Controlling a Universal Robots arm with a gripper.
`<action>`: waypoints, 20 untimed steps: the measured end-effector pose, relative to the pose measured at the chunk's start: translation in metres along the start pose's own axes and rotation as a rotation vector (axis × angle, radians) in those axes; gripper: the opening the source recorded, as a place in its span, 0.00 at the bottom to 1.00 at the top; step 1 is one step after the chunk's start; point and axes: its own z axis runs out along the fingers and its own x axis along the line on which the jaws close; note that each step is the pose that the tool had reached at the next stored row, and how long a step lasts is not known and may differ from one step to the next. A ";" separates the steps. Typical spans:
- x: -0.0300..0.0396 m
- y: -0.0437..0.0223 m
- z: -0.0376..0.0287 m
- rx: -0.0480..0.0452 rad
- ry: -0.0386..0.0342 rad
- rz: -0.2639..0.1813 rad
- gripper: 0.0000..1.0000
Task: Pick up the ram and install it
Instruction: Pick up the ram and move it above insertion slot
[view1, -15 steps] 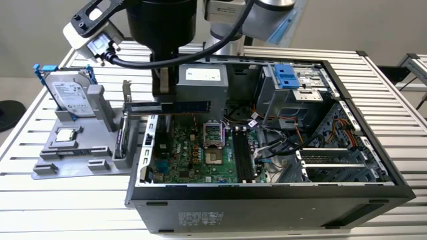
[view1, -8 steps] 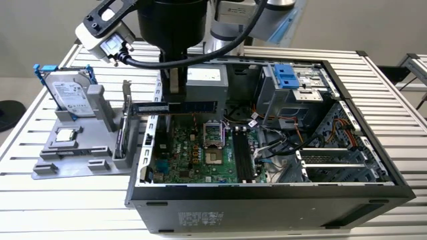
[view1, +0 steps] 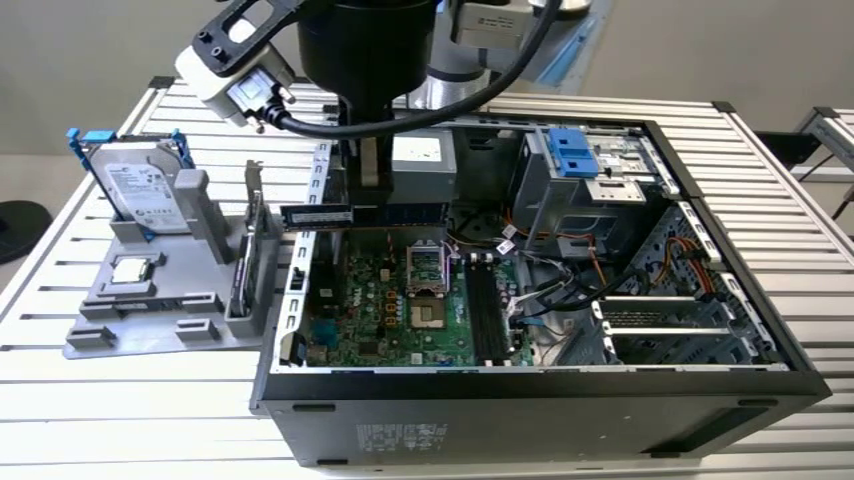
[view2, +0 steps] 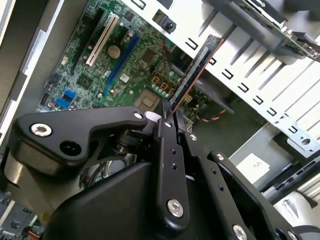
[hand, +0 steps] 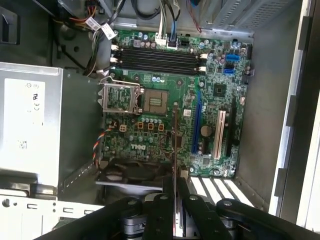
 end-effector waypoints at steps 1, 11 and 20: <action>-0.0001 0.0014 0.0000 0.0000 0.0000 0.000 0.00; -0.0013 0.0169 -0.0005 0.0002 0.0001 0.000 0.00; -0.0023 0.0288 -0.0009 0.0005 0.0000 0.000 0.00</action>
